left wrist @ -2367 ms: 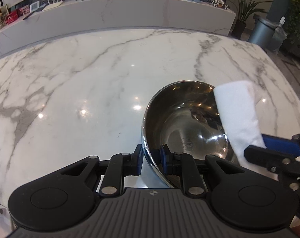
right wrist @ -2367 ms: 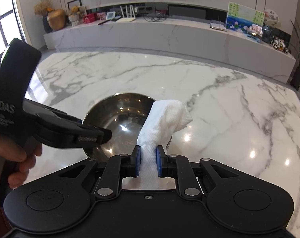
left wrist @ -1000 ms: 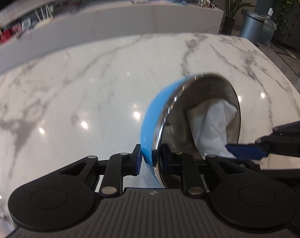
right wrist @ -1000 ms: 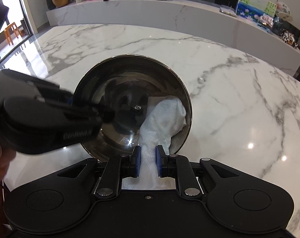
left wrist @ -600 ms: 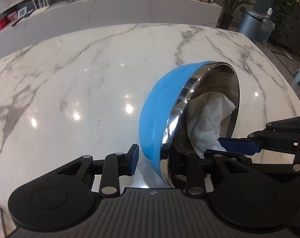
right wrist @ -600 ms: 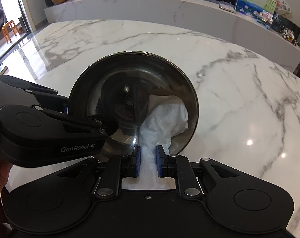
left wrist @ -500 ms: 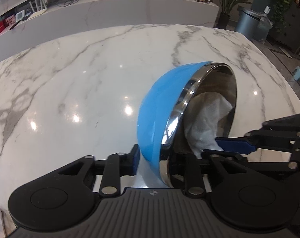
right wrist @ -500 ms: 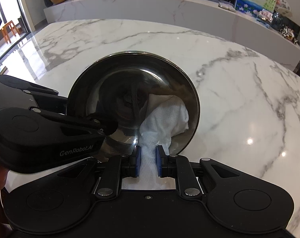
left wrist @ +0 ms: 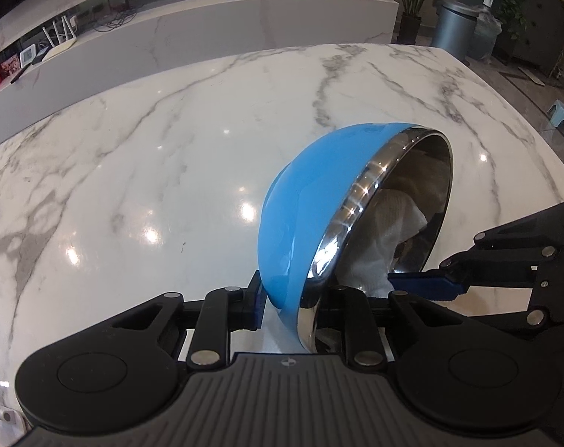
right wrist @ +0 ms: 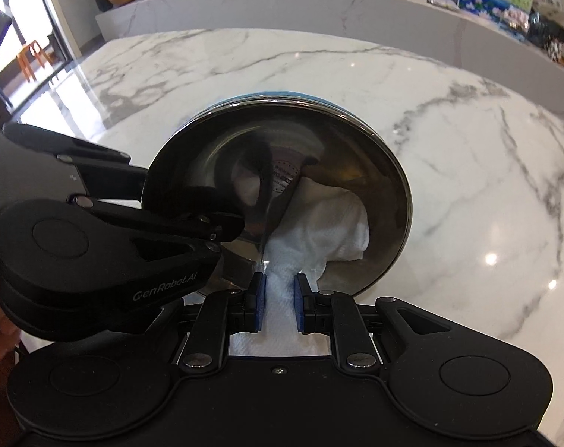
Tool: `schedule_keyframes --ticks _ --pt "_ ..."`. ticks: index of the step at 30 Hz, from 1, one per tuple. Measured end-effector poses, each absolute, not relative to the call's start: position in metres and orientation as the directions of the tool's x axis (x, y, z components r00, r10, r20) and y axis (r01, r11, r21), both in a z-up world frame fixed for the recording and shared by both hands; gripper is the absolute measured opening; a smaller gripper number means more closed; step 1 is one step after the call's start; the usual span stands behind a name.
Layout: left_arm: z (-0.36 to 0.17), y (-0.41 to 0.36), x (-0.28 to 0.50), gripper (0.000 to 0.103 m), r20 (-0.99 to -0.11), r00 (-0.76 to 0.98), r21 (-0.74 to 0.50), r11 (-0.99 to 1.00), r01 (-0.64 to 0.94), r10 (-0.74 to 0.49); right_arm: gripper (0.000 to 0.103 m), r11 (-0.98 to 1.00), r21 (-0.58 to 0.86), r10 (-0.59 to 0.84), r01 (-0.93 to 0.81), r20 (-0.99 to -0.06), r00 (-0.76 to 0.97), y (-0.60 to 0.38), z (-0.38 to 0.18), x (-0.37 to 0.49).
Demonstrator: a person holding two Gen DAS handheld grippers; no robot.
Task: Clean bowl
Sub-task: 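Tilt the bowl up with the left gripper while the right gripper pushes the cloth inside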
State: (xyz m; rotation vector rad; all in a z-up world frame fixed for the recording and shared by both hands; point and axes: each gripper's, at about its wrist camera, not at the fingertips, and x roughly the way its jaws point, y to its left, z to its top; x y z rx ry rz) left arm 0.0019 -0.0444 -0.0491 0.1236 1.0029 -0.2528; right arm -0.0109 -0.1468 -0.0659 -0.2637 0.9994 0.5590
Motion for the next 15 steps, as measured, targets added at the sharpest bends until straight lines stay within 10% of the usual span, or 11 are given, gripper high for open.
schedule_keyframes --ticks 8,15 --pt "-0.048 -0.046 0.002 0.019 -0.843 0.523 0.02 0.962 0.271 -0.129 0.013 0.719 -0.364 0.113 -0.592 -0.779 0.617 -0.123 -0.072 -0.035" --pt "-0.047 -0.044 0.003 0.019 -0.844 0.52 0.008 0.965 0.263 -0.134 0.014 0.778 -0.259 0.154 -0.572 -0.805 0.573 -0.136 -0.066 -0.025"
